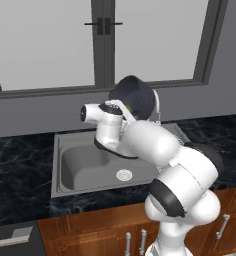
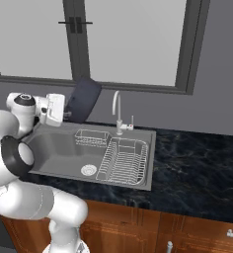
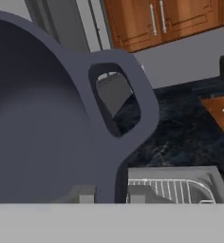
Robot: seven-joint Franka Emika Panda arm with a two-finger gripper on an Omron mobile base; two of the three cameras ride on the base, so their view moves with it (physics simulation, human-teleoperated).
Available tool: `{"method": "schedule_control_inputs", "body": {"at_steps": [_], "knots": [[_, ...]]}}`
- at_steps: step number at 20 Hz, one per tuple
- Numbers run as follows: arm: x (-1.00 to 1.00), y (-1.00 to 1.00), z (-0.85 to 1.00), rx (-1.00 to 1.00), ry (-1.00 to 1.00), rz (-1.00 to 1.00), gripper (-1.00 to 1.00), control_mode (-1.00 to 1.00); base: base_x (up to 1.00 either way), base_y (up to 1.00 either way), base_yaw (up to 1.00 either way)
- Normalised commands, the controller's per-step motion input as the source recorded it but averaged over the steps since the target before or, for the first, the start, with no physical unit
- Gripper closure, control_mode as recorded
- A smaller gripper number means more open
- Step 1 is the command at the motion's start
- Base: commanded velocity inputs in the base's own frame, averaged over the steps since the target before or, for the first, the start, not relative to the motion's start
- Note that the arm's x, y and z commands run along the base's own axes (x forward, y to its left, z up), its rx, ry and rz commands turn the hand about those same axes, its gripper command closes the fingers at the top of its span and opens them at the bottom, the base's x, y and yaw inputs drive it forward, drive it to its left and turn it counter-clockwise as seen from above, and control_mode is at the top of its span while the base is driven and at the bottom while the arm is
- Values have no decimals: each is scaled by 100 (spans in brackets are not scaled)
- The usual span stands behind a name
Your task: Dump the broccoli from the pot into the sink. Then turn on the water and wash the broccoli. Then turn off the water and put the broccoli back in the pot.
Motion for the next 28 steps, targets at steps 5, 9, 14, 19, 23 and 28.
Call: {"method": "schedule_control_inputs", "body": {"at_steps": [5, 9, 14, 19, 23, 28], "knots": [[-1, -30, 0, -15, -5, -4, 100, -100, 0, 0, 0], [-22, -22, 21, -14, -14, -2, 100, -100, 0, 0, 0], [-25, -4, 16, -21, -13, 0, 100, -100, 0, 0, 0], [-10, -4, 1, -22, -5, 0, 100, -100, 0, 0, 0], [0, -1, 0, -22, 0, -1, 100, -100, 0, 0, 0], [0, -1, 0, -20, -2, -4, 100, -100, 0, 0, 0]]}}
